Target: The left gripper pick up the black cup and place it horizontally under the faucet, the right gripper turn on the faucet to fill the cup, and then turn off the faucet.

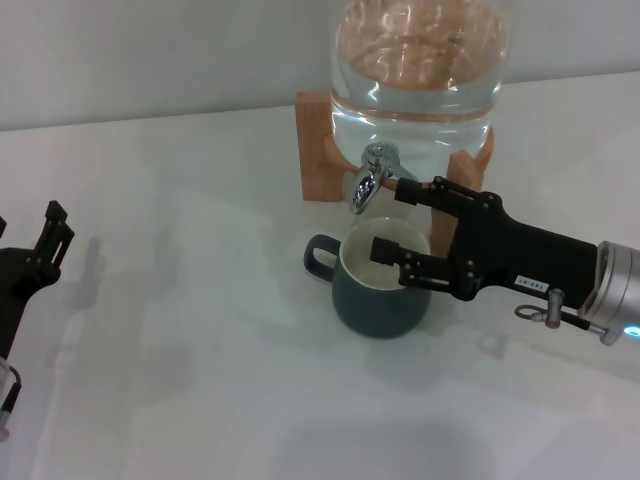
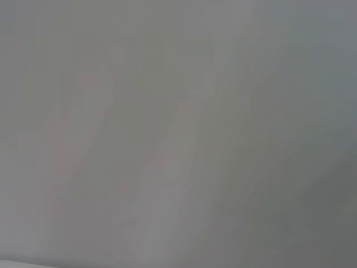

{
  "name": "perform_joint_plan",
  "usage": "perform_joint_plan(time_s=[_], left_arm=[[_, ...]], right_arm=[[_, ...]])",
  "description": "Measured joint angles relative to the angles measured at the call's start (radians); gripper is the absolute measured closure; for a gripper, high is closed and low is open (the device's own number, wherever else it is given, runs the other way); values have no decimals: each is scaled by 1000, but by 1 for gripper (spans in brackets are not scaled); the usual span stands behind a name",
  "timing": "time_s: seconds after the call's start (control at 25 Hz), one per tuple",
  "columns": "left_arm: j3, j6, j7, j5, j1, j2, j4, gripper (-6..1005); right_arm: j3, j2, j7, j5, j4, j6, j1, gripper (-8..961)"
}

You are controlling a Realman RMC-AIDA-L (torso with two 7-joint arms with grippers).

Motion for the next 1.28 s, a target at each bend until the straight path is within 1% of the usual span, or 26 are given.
perform_joint_plan(time_s=[0.68, 1.0, 1.12, 1.2, 1.28], left_arm=[[-2, 0, 0, 0, -6, 0, -2, 229], [-4, 0, 0, 0, -8, 0, -2, 229], [-5, 0, 0, 0, -9, 0, -2, 229], [-6, 0, 0, 0, -9, 0, -2, 229], [-8, 0, 0, 0, -9, 0, -2, 229]], right_arm=[[27, -1, -13, 35, 15, -22, -8, 112], [27, -3, -38, 47, 16, 26, -18, 112], [28, -3, -44, 88, 16, 27, -30, 112], [48, -5, -54, 117, 16, 16, -40, 112], [95, -7, -58, 128, 16, 6, -47, 112]])
